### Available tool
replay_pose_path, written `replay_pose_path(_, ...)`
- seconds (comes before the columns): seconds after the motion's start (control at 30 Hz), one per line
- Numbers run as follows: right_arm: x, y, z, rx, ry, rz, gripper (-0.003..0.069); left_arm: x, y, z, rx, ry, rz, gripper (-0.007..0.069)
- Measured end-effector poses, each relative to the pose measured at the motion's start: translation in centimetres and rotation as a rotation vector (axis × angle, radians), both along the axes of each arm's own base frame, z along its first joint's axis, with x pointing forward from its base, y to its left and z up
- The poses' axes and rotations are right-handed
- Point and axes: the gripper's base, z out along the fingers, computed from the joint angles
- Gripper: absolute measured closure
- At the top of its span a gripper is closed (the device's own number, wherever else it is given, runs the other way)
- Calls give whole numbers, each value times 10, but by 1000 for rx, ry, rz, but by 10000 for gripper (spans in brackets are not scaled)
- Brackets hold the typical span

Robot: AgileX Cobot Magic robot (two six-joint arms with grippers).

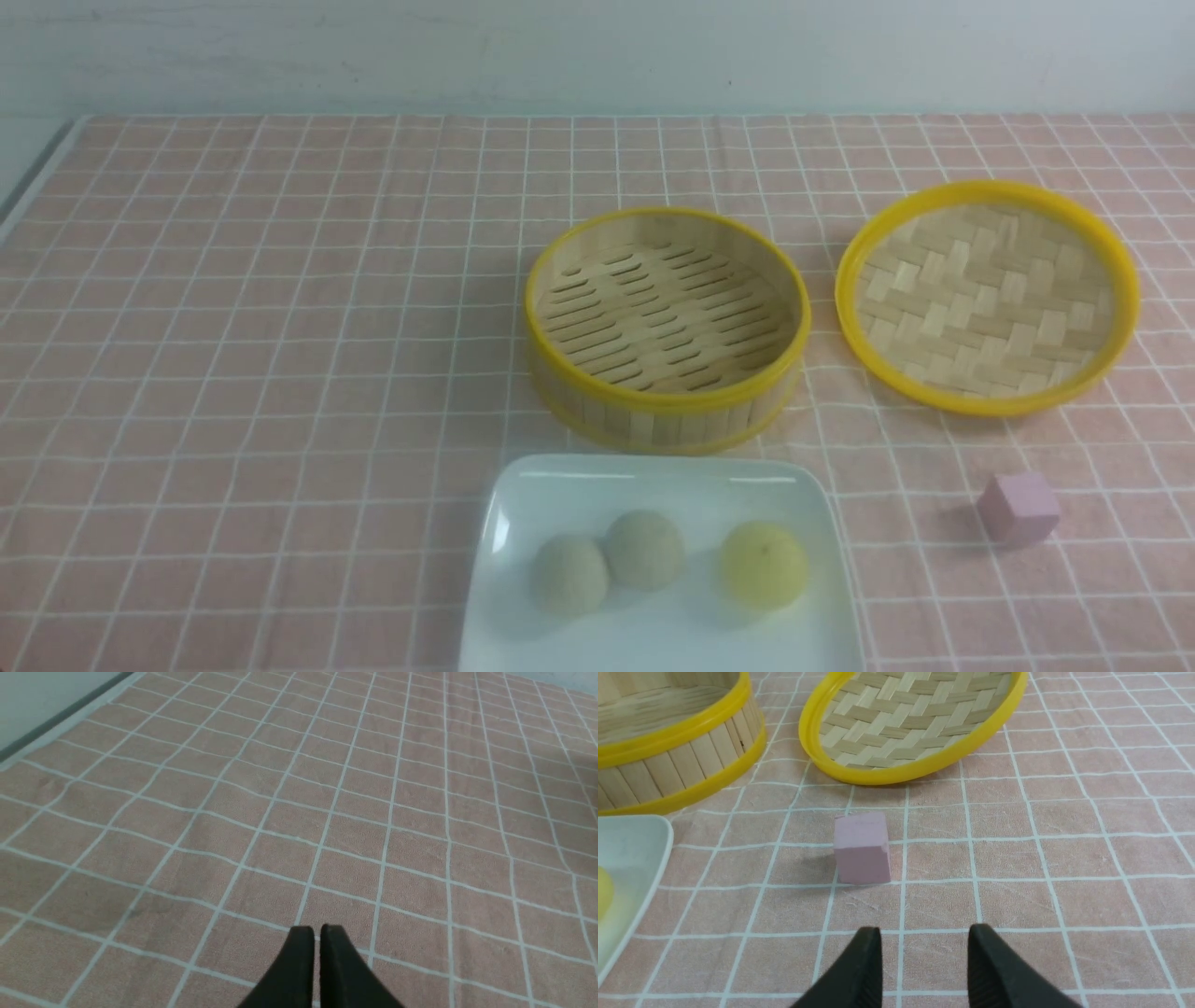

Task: Put the steamed buns into the plate on the pink tablecloth.

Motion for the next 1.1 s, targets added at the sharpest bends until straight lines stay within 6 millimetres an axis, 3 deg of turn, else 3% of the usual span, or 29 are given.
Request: replay_pose_path(1.1,0,0,0,0,0,0,419,0,-3,0,22,2,-59,563)
